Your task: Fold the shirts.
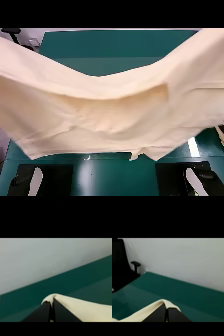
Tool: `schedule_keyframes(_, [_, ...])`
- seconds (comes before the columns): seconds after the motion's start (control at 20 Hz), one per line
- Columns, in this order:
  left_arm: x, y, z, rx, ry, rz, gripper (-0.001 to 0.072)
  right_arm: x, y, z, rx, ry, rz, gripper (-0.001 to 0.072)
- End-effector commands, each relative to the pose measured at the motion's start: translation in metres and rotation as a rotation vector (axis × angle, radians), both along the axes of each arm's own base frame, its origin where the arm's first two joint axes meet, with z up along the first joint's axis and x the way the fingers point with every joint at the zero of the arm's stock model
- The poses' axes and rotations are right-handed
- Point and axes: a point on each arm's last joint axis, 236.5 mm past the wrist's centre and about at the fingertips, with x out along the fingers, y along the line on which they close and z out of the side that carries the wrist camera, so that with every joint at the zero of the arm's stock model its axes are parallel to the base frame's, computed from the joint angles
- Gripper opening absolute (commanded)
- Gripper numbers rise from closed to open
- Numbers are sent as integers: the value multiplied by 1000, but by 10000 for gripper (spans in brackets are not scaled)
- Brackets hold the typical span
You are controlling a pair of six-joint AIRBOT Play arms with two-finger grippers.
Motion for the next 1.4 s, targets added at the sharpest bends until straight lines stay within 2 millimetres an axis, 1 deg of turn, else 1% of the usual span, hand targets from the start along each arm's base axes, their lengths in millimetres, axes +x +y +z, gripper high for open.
schedule_keyframes(0.0, [48,17,-97,-178,239,-44,24,53,-8,-90,45,243,12,17])
schedule_keyframes(0.05, [63,24,-130,-230,295,-42,24,72,-14,-113,69,295,-6,17])
schedule_keyframes(0.15, [87,43,-183,-328,354,7,24,106,-28,-156,100,368,-49,17])
schedule_keyframes(0.2, [97,52,-205,-378,360,36,25,120,-33,-176,117,409,-67,17])
schedule_keyframes(0.25, [106,60,-221,-410,353,57,24,133,-38,-199,138,454,-85,17])
schedule_keyframes(0.35, [121,70,-243,-451,318,72,25,155,-46,-236,148,519,-105,17])
schedule_keyframes(0.4, [128,74,-250,-462,297,74,24,166,-50,-251,150,543,-116,18])
schedule_keyframes(0.55, [155,88,-273,-484,287,70,24,194,-64,-287,162,583,-168,19])
schedule_keyframes(0.7, [182,96,-305,-574,315,43,25,205,-67,-320,168,648,-171,19])
schedule_keyframes(0.8, [196,99,-327,-623,334,26,24,213,-64,-333,173,653,-151,19])
schedule_keyframes(0.85, [201,97,-339,-627,352,8,24,216,-64,-336,173,648,-147,19])
schedule_keyframes(0.9, [208,90,-348,-608,371,-16,25,220,-65,-340,172,645,-147,19])
schedule_keyframes(1.0, [224,73,-356,-525,368,-65,24,224,-67,-348,157,644,-155,19])
schedule_keyframes(1.1, [248,68,-356,-439,350,-41,24,231,-75,-346,126,602,-177,19])
schedule_keyframes(1.2, [273,74,-349,-381,332,31,25,241,-87,-341,100,543,-225,19])
schedule_keyframes(1.25, [279,76,-344,-364,321,54,24,244,-91,-339,100,530,-241,19])
schedule_keyframes(1.3, [282,78,-338,-355,308,59,25,245,-93,-338,96,523,-246,19])
schedule_keyframes(1.35, [282,78,-337,-351,306,59,24,244,-94,-339,96,526,-247,19])
